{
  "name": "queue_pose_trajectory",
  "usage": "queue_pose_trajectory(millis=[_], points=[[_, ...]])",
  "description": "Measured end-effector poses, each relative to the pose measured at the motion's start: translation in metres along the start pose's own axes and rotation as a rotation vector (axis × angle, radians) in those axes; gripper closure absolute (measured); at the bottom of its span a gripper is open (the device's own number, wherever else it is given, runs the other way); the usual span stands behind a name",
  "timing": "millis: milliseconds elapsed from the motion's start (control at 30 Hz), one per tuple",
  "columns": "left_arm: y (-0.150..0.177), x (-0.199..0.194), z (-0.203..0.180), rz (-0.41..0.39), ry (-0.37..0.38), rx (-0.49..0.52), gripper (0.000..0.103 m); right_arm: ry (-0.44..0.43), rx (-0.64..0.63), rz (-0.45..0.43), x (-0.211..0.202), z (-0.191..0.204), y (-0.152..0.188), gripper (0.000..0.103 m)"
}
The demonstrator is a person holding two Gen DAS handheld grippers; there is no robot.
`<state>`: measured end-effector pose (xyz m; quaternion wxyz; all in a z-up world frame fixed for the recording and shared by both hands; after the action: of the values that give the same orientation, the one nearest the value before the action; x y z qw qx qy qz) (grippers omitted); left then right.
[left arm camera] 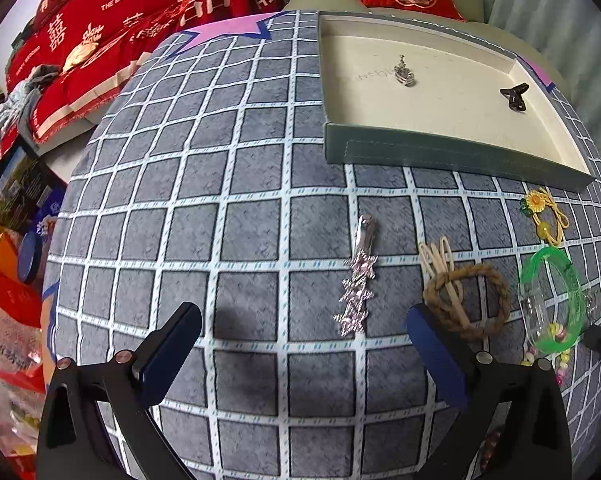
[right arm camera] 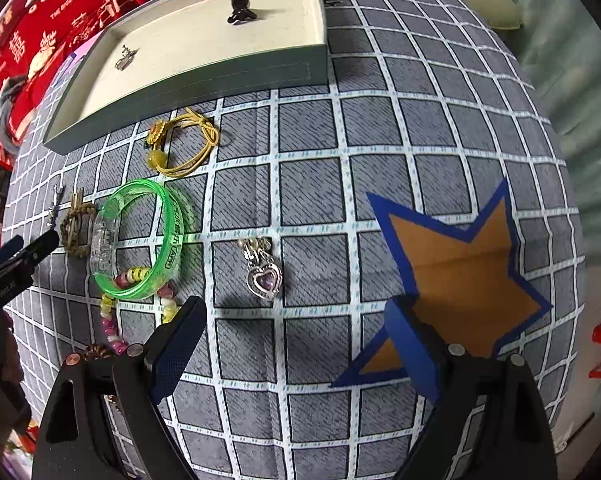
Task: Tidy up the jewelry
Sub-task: 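Grasp the star hairpin with left tool while right tool grasps heart pendant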
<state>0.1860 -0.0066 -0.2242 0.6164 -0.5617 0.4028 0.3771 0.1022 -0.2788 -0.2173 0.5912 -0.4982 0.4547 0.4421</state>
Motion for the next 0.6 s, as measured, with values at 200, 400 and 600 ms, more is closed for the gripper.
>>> queue_pose_trajectory(millis=[200,400,600], points=[[-0.009,0.005,-0.009,-0.006,0.014,0.022,0.004,0.061,-0.057,-0.028,0.003,0.015,-0.013,0.023],[-0.017,0.005,-0.022,-0.02,0.051,0.04,0.021,0.081,-0.111,-0.047,0.009,0.046,-0.029,0.041],[-0.018,0.002,-0.029,-0.021,0.084,0.046,0.039,0.075,-0.135,-0.051,0.004,0.05,-0.025,0.057]])
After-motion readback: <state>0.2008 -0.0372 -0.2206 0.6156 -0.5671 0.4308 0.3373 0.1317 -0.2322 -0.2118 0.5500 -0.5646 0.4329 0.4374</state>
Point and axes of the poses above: each gripper's, at about its wrist camera, not at the fingertips, and x roughly the way its jaws point, z to its left, y to its underside, the point moved 10 cm from there along x, roughly the way its jaws point, and after that the axes turned 2 degrees about -z, right-handed, at the moved point
